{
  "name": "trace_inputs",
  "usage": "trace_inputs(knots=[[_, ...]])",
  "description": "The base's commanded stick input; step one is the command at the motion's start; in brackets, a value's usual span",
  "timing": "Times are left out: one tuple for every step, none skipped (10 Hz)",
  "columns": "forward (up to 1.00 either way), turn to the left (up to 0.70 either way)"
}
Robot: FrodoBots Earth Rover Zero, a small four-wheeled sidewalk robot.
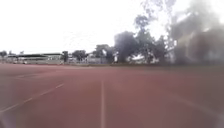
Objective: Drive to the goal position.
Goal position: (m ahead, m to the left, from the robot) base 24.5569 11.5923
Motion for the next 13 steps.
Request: trace_inputs(knots=[[0.70, 0.00], [0.70, 0.00], [0.70, 0.00], [0.70, 0.00], [0.70, 0.00], [0.70, 0.00], [0.70, 0.00], [0.70, 0.00], [0.70, 0.00], [0.70, 0.00], [0.70, 0.00], [0.70, 0.00], [0.70, 0.00]])
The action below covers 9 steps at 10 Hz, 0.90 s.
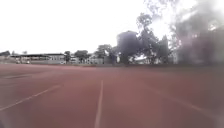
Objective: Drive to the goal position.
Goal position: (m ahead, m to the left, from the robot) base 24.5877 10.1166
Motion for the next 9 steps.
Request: trace_inputs(knots=[[0.70, 0.00], [0.70, 0.00], [0.70, 0.00], [0.70, 0.00], [0.70, 0.00], [0.70, 0.00], [0.70, 0.00], [0.69, 0.00], [0.69, 0.00]])
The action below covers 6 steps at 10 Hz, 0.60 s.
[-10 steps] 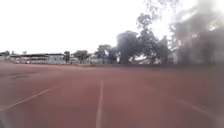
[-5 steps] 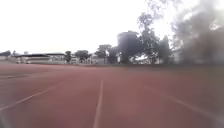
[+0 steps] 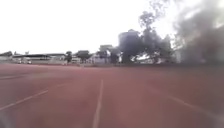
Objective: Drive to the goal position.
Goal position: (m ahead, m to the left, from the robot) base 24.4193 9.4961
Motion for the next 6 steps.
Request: trace_inputs(knots=[[0.69, 0.00], [0.69, 0.00], [0.69, 0.00], [0.69, 0.00], [0.70, 0.00], [0.70, -0.06]])
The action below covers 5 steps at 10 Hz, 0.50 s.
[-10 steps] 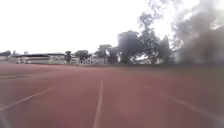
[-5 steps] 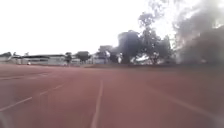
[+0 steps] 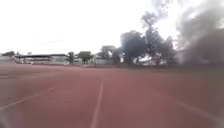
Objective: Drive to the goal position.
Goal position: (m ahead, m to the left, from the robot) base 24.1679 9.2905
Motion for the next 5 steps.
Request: trace_inputs(knots=[[0.70, -0.07], [0.70, -0.23], [0.70, -0.18], [0.70, -0.04], [0.70, 0.00]])
